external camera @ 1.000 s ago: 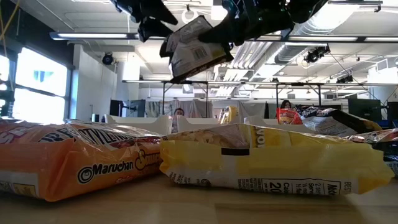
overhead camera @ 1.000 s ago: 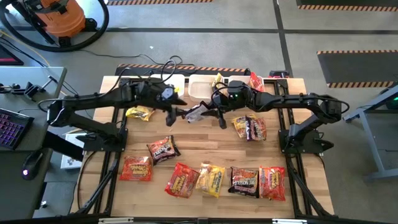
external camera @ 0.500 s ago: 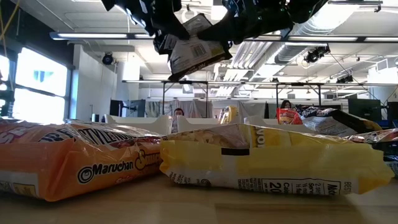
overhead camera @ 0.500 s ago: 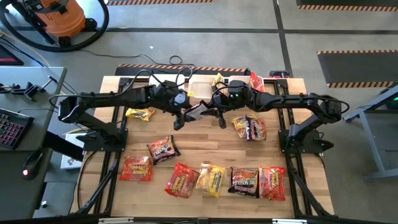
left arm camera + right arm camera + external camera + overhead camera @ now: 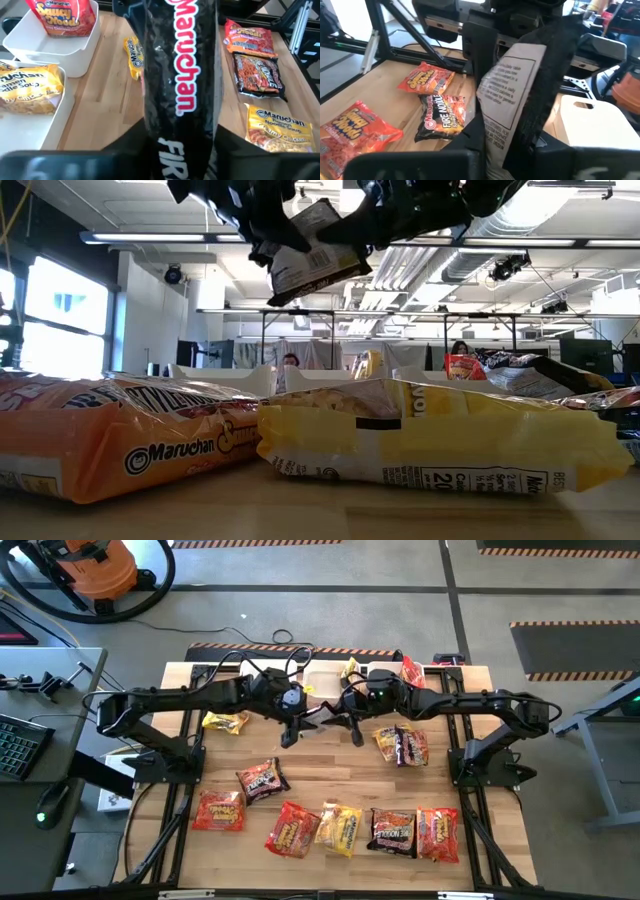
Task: Sort Maruchan noodles
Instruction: Put the black noodle into the left white bin
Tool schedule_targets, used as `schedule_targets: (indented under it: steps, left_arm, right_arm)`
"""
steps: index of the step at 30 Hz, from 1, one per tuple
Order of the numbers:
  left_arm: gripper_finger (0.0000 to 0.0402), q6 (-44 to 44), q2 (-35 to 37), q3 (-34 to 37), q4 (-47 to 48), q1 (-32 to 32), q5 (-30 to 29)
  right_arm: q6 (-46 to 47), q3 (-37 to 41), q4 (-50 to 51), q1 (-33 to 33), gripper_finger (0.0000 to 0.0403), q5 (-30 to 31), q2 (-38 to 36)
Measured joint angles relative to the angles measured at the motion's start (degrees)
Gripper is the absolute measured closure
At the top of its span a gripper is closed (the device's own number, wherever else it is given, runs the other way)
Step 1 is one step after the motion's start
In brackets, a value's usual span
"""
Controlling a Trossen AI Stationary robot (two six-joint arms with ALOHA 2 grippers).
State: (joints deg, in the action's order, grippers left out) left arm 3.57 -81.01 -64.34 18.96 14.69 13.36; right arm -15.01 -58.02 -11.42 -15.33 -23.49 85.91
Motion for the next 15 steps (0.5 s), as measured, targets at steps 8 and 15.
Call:
schedule_targets:
  steps: [8,15]
  left_arm:
    - [0.0386,-0.7,3.9,0.0,5.0,4.4,-1.0]
    - [0.0384,-8.9,9.3,-0.1,15.6,11.0,-15.7]
  right_arm:
    - [1.9,-0.1,3.5,-0.8,0.0278,4.8,-1.6]
    - [-0.6,-0.1,16.7,-3.7,0.0256,8.2,-7.0]
